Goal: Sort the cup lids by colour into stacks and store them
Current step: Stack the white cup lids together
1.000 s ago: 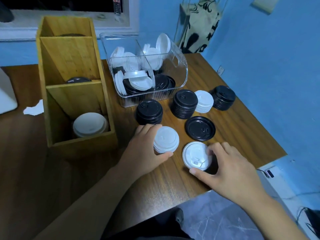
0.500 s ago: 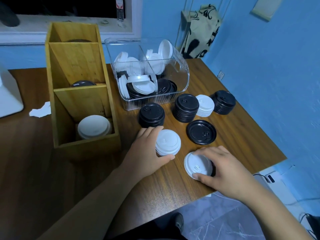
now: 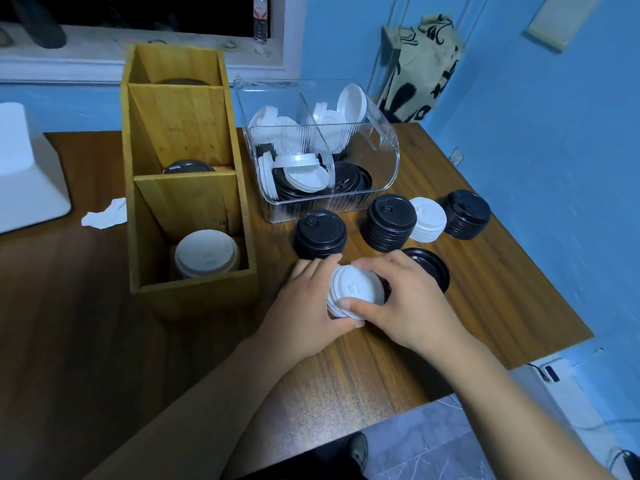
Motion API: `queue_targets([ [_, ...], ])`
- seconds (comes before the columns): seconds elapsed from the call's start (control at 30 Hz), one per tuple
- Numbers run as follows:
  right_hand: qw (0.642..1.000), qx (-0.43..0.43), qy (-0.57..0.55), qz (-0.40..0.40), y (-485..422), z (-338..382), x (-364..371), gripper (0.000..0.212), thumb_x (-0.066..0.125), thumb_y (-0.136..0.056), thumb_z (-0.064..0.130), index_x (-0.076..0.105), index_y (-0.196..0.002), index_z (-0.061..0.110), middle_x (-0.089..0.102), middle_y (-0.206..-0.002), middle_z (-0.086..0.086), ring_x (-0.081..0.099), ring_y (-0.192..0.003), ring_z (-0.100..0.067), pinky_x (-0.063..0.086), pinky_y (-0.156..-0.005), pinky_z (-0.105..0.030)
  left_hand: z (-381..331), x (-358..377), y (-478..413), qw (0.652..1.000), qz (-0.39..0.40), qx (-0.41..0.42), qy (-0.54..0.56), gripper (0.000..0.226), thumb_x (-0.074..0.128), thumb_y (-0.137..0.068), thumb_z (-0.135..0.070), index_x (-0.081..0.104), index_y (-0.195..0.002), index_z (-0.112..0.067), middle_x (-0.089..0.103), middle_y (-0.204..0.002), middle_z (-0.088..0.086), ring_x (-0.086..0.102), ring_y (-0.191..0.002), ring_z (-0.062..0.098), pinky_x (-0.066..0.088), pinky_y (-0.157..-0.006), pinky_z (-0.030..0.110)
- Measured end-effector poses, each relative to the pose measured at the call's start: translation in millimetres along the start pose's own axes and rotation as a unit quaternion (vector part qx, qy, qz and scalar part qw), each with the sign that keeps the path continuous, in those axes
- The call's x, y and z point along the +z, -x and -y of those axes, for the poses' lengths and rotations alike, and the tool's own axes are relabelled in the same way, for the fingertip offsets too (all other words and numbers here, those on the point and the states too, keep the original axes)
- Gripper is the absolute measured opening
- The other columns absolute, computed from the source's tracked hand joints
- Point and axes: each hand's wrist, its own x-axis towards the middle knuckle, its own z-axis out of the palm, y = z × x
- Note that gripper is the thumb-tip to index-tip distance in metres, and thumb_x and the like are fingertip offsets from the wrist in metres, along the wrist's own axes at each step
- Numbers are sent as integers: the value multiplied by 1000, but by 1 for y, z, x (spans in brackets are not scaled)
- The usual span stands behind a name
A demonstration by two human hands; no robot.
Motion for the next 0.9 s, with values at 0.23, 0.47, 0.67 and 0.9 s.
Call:
queue_targets([
  [0.23,1000,8,-5,30,-14,4,8,61,78,-69,66,65,-121,38,48,-105,13,51,-105,-12,48,-91,-36,5,4,-1,1000,-9,7,3,104,86,-65,-57,37,-152,-26,48,-144,-13,31,-135,3,35,-109,24],
  [0.47,993,36,62,98,-25,11,2,57,76,-67,72,56,-111,41,40,-100,17,44,-101,-6,48,-73,-35,5,4,0,1000,-13,17,6,100,80,-64,-68,41,-147,-28,50,-140,-16,35,-133,4,41,-107,29],
  [0.67,987,-8,110,118,-46,25,-23,43,63,-76,77,66,-94,38,56,-88,17,54,-84,-3,46,-65,-31,5,4,0,999,-15,12,25,103,80,-67,-65,34,-151,-27,50,-144,-10,33,-137,6,38,-110,26],
  [0.9,991,-107,64,-56,-133,72,-34,27,63,-96,31,67,-122,27,68,-114,4,63,-100,-21,51,-89,-37,3,1,2,1000,-11,3,27,103,81,-71,-62,31,-154,-28,41,-148,-10,28,-140,2,34,-111,21],
])
